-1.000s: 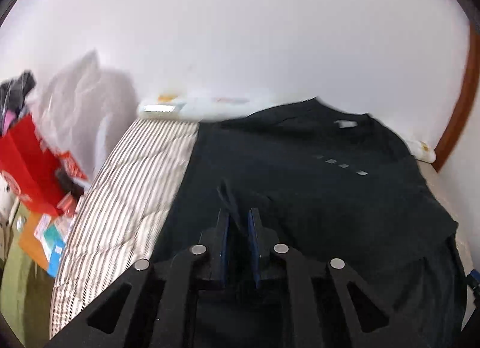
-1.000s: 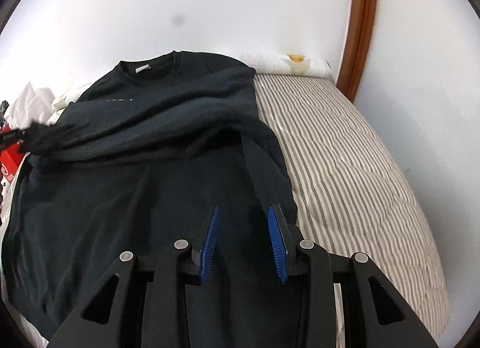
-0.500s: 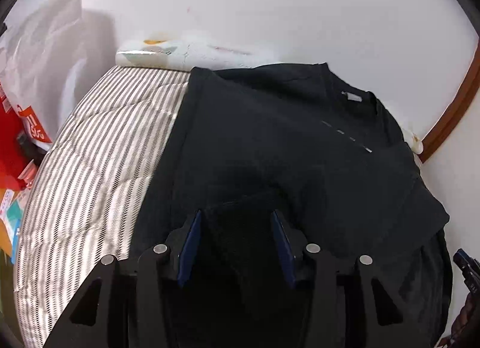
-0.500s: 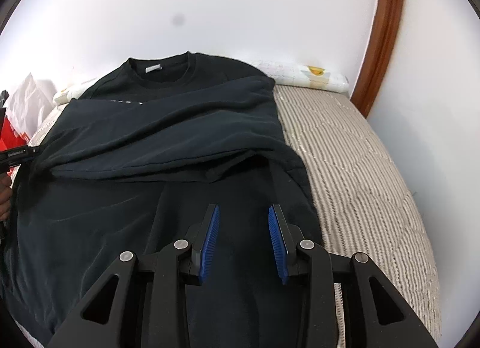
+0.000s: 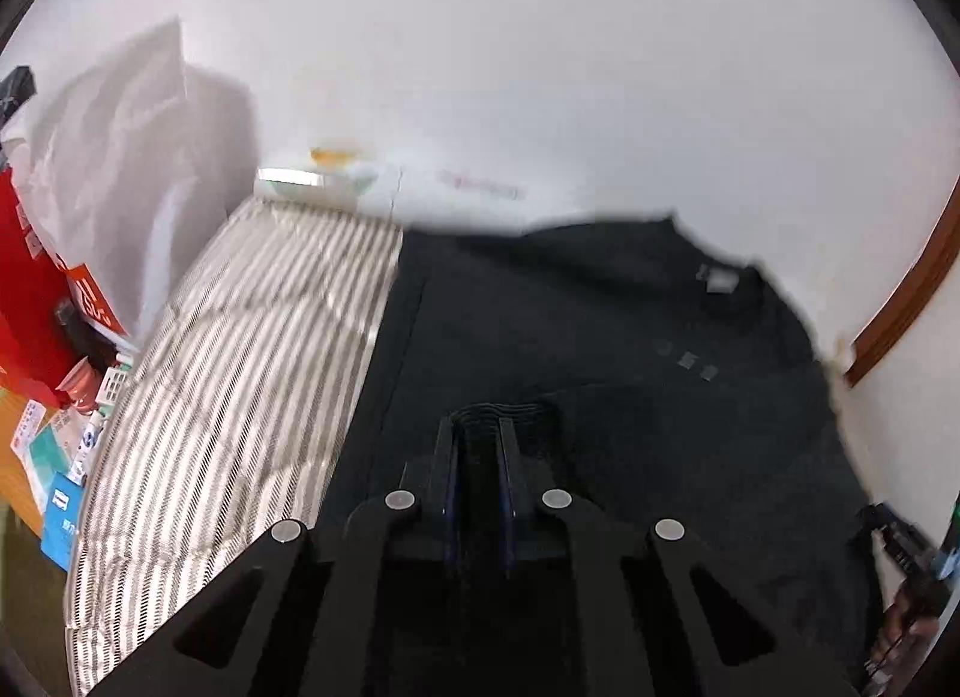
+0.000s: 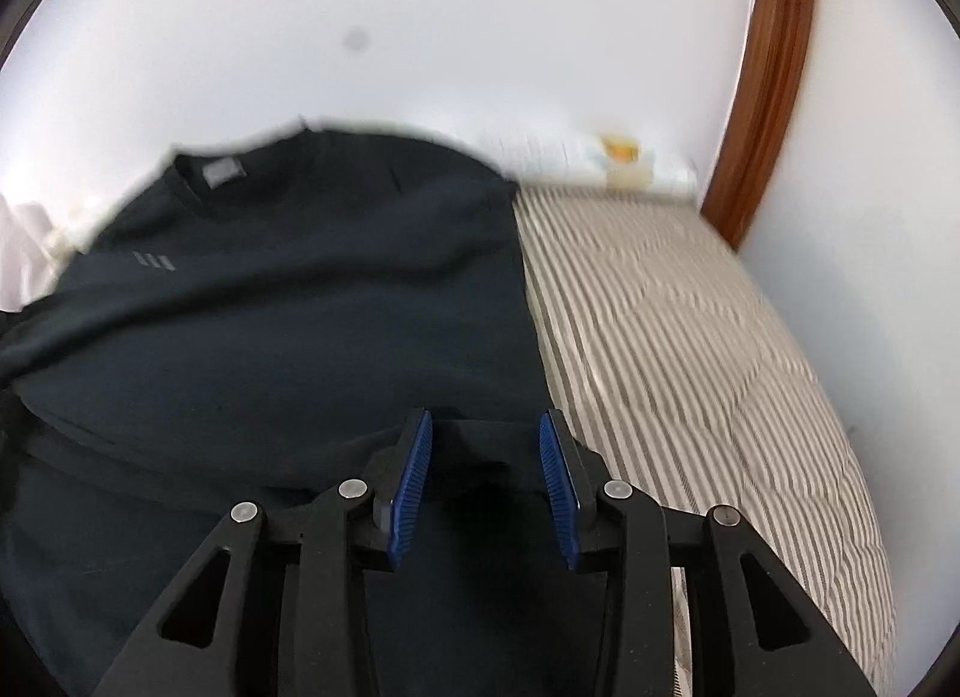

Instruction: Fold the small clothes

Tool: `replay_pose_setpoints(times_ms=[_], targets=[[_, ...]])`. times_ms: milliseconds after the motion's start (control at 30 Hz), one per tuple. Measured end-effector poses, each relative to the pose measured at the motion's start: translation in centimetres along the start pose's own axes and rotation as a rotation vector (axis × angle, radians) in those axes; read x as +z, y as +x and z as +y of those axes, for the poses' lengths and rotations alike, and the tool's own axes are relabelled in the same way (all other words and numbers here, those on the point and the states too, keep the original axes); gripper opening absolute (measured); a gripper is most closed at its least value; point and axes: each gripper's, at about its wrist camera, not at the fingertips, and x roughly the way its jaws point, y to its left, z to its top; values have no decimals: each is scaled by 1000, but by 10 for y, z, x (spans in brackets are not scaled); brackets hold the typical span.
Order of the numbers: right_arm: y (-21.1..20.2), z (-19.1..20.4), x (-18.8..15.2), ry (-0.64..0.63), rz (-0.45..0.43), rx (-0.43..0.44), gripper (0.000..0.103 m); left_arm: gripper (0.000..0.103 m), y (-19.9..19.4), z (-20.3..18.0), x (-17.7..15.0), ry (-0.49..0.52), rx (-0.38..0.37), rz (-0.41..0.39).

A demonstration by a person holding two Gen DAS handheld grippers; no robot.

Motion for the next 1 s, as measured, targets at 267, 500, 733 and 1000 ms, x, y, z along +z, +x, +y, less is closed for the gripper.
replay_pose_setpoints(times_ms=[267,500,733,1000], targets=[[-20,-15,-17,-18,33,23,36,17,14,-4,-15,4,29,34],[-21,-12,-32,33,79,174,39,22,10,-3,-20,25,36,36],[14,-10,-10,158,65,163,28,24,14,-4,-25,37,57,28],[-7,-14,-20,96,75,87,22,24,2,-5,-32,43,44,50]])
